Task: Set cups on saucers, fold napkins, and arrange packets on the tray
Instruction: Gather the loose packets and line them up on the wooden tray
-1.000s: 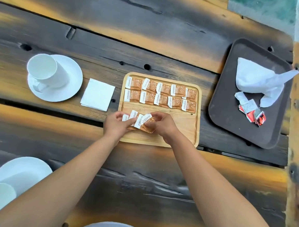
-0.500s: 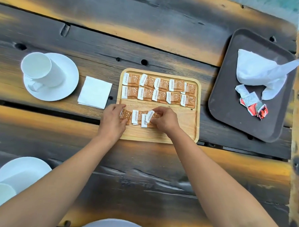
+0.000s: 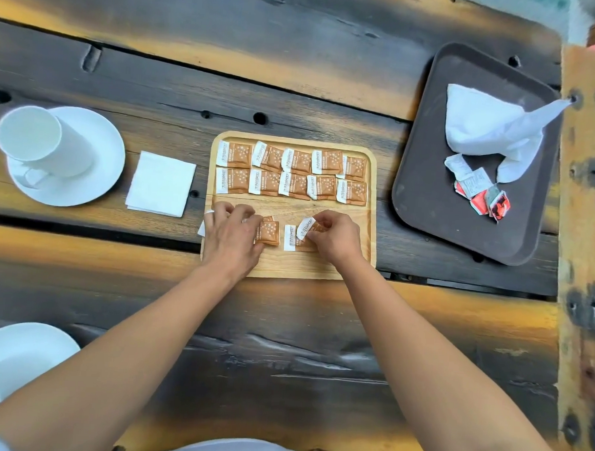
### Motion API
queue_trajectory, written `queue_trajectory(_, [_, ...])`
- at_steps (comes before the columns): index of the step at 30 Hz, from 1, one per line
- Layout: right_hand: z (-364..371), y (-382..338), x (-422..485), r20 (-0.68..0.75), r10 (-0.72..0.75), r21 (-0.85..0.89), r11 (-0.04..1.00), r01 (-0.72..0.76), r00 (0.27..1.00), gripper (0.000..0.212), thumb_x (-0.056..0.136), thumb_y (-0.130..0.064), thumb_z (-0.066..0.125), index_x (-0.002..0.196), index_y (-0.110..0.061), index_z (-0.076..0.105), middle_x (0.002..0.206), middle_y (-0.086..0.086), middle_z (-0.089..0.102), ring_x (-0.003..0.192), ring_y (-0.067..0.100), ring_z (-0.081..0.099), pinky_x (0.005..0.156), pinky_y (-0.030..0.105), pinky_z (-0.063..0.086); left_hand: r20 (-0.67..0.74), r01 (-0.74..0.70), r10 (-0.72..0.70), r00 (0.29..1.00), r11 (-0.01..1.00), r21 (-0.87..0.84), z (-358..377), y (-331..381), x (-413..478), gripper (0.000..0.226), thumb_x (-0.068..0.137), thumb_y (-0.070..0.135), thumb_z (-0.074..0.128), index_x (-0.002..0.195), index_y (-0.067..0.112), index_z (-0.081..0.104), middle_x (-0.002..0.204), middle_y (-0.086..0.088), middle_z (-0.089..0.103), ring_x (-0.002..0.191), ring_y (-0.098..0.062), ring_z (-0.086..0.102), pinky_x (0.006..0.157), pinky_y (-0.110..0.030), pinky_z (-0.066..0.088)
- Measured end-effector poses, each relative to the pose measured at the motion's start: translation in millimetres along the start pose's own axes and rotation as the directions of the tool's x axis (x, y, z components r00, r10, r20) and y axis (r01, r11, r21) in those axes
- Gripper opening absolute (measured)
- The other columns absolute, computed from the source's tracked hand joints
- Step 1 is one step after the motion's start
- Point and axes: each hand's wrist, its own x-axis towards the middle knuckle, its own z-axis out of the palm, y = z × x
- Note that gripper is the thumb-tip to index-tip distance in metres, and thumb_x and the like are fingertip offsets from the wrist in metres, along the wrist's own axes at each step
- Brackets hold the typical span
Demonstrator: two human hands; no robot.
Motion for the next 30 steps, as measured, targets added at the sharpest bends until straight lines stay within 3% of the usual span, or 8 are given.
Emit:
queue_trajectory(11, [-20.2,20.7,6.5,-0.011,0.064,0.056,0.996,-0.063,0.998,0.028,0.081,-0.015,0.078,0.108,-0.018,0.071,0.1,-0.003,0.066,0.094,0.016,0.061,0.078,0.024,0.044,0.0,-0.038,0.038,0.999,0.998,-0.057,-1.3,26.6,1.2,0.04,0.076,0.045,0.077,0.111,0.028,0.065,0.119,0.006,0.065,0.112,-0.025,0.042,0.087,-0.039,0.034])
queue_trajectory(17, [-29.1,28.7,9.3,-0.023,0.084,0.068,0.994,-0.083,0.996,0.02,0.08,-0.014,0.074,0.099,-0.019,0.07,0.096,0.002,0.073,0.097,0.023,0.066,0.086,0.04,0.056,-0.02,-0.079,0.077,0.997,0.992,-0.096,1.7,46.8,5.3,0.038,0.078,0.041,0.077,0.111,0.028,0.065,0.116,0.006,0.067,0.111,-0.025,0.044,0.084,-0.036,0.03])
queue_trajectory(20, [-29.9,31.0,10.8,-0.031,0.044,0.06,0.997,-0.042,0.999,0.017,0.081,-0.015,0.074,0.096,-0.02,0.07,0.091,-0.002,0.072,0.093,0.021,0.065,0.08,0.033,0.053,-0.018,-0.088,0.086,0.996,0.987,-0.131,3.5,53.1,7.3,0.036,0.078,0.039,0.077,0.11,0.029,0.064,0.115,0.009,0.068,0.11,-0.023,0.043,0.085,-0.036,0.028])
queue_trajectory(24, [-32.6,33.4,12.5,-0.067,-0.013,0.021,1.0,0.014,0.998,0.013,0.082,-0.015,0.072,0.09,-0.024,0.066,0.082,-0.007,0.065,0.087,0.017,0.059,0.073,0.023,0.038,-0.007,-0.101,0.101,0.995,0.982,-0.162,5.4,56.1,9.1,0.034,0.078,0.037,0.078,0.109,0.029,0.064,0.114,0.01,0.069,0.112,-0.024,0.045,0.086,-0.037,0.025])
queue_trajectory(30, [-39.4,41.0,14.0,-0.091,-0.051,-0.002,0.999,0.051,0.994,0.013,0.084,-0.02,0.071,0.097,-0.018,0.068,0.092,-0.001,0.068,0.095,0.021,0.058,0.078,0.025,0.039,0.009,-0.15,0.156,0.988,0.963,-0.224,6.7,62.4,9.2,0.037,0.078,0.037,0.078,0.112,0.029,0.065,0.116,0.01,0.069,0.108,-0.02,0.047,0.082,-0.032,0.021])
